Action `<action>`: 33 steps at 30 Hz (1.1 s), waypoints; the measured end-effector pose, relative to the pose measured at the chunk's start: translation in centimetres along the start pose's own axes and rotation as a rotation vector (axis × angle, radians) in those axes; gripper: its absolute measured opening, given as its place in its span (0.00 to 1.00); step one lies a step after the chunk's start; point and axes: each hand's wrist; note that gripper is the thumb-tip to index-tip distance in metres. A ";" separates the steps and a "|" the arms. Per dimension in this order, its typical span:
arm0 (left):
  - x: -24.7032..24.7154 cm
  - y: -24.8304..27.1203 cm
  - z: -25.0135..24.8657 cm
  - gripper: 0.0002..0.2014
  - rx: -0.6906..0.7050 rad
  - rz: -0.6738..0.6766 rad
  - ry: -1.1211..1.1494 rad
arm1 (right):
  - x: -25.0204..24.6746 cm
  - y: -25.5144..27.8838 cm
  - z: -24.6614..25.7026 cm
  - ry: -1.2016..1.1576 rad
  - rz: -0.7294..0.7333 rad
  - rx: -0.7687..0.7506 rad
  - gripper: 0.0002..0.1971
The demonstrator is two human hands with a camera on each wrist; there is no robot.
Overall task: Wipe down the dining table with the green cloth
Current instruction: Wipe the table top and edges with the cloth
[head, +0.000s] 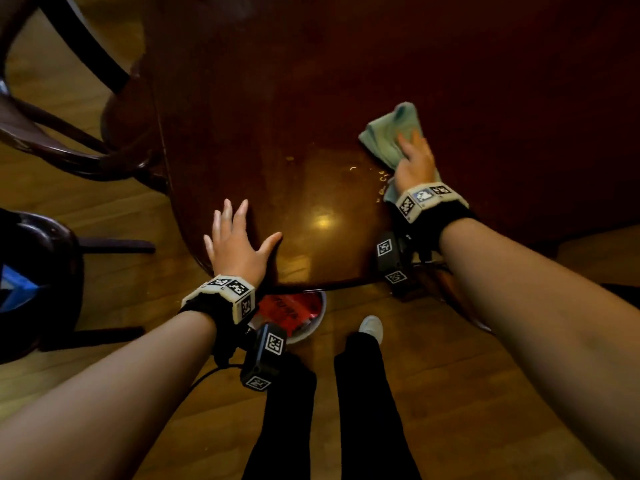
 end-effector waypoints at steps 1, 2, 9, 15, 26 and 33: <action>-0.5 -0.1 1.0 0.37 0.037 0.023 -0.017 | 1.3 0.8 0.7 -0.011 0.029 -0.037 0.29; -1.0 -0.2 2.1 0.37 0.078 0.053 -0.051 | 2.6 1.7 1.0 -0.004 0.056 -0.075 0.29; -2.1 -0.6 4.9 0.25 0.226 0.043 0.063 | 7.2 9.3 0.4 -0.049 0.206 -0.143 0.28; -4.4 -0.8 6.7 0.24 0.191 -0.004 0.189 | 10.8 15.4 0.6 -0.075 0.299 -0.150 0.28; -7.4 0.2 8.6 0.24 0.151 0.247 0.340 | 12.8 21.6 0.9 -0.081 0.500 -0.041 0.27; -9.0 -0.4 9.5 0.22 0.133 0.311 0.383 | 10.6 21.4 3.0 -0.243 0.623 0.114 0.25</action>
Point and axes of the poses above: each hand's wrist, its own y-axis away from the middle knuckle, its own x-axis out of the palm, z = x × y, and after that the axes turned 12 degrees about x, right-handed
